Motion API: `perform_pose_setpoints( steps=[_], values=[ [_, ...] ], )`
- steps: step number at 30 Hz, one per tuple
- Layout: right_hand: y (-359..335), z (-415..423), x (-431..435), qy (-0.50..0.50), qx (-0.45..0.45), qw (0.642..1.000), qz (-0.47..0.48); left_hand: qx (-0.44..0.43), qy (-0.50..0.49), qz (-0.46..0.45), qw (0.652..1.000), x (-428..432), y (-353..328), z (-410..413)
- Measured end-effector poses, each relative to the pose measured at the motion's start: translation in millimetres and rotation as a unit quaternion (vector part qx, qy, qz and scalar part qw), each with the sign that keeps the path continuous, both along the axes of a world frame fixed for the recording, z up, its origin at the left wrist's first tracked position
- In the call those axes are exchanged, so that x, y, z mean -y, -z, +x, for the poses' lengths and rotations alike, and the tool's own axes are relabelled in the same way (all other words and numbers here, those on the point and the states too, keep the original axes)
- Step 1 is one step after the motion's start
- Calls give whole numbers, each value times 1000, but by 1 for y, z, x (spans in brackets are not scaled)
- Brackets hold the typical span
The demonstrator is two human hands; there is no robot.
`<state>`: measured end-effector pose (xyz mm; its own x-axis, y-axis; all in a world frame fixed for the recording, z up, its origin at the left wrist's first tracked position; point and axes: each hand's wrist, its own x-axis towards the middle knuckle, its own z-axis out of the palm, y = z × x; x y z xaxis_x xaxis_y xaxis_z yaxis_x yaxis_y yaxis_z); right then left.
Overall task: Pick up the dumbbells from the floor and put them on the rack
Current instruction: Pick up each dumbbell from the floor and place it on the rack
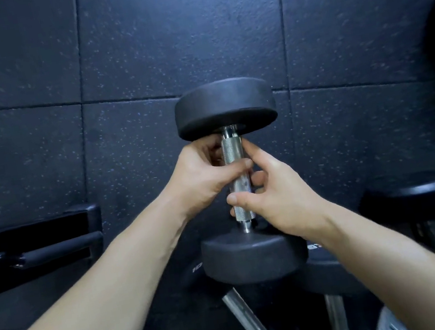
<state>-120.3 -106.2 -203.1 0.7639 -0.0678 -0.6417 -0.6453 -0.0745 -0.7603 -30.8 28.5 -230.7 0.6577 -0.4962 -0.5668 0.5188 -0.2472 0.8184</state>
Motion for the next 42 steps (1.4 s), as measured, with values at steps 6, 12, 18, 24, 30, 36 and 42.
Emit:
perform_pose_setpoints(
  steps=[6,12,18,24,30,36,42],
  values=[
    [-143,-64,21,111,23,993,24,-2,98,2,995,41,-154,-37],
    [-325,-129,46,231,38,971,40,13,228,15,973,97,-342,-78],
    [-490,-203,71,368,43,928,33,60,367,16,928,165,-510,-136],
    [-590,-283,77,523,90,847,-30,112,528,-55,840,227,-605,-207],
    [-648,-375,74,638,128,755,-87,167,652,-126,729,278,-663,-313],
    [-688,-494,87,707,124,687,-113,146,721,-164,657,325,-685,-447],
    [-695,-650,132,755,101,630,-154,139,761,-165,612,384,-691,-625]
  ],
)
